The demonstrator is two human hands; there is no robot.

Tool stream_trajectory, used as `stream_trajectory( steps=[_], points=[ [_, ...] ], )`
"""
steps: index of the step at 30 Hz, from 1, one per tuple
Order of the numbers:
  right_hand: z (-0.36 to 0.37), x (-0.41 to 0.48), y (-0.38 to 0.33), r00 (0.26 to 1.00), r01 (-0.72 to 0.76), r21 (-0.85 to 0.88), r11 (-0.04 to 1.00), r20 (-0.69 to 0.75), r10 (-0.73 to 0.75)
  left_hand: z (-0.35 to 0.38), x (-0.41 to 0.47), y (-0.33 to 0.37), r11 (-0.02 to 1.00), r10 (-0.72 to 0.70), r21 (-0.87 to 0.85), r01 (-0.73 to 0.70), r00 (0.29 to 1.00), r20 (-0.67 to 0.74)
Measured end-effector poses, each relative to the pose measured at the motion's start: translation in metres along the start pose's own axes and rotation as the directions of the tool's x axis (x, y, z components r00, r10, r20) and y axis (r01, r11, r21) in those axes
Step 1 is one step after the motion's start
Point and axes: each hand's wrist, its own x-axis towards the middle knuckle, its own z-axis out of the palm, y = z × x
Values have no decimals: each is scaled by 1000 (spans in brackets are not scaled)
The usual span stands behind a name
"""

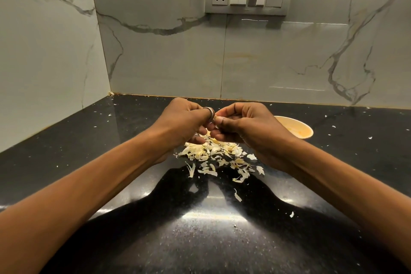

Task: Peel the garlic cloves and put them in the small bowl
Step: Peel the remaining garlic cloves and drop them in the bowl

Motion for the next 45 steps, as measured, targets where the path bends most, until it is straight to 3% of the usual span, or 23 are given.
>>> stream_trajectory(
  steps=[10, 18, 24, 28, 34, 45],
  points=[
    [0, 1, 2, 1000, -9, -50, 999, 2, 9, -1, 0, 4, 992, -100, -77, 103, 994, 38],
    [-2, 3, 1, 1000, -17, 50, 999, -22, 19, 0, 0, 4, 993, -115, -32, 117, 992, 56],
    [-3, 2, -1, 996, 34, 129, 991, -90, -23, -3, 4, 1, 988, -130, 89, 124, 989, 75],
    [-5, 2, -5, 997, 21, 104, 994, -74, -14, -4, 4, -1, 969, -15, 245, 7, 999, 30],
    [-6, 2, -4, 1000, -6, 2, 1000, -22, 6, -6, 2, 3, 987, 127, 96, -128, 992, 21],
    [-6, 2, -7, 999, -35, 68, 997, -11, 35, -10, 3, 5, 998, 51, -31, -50, 998, 48]
  ],
)
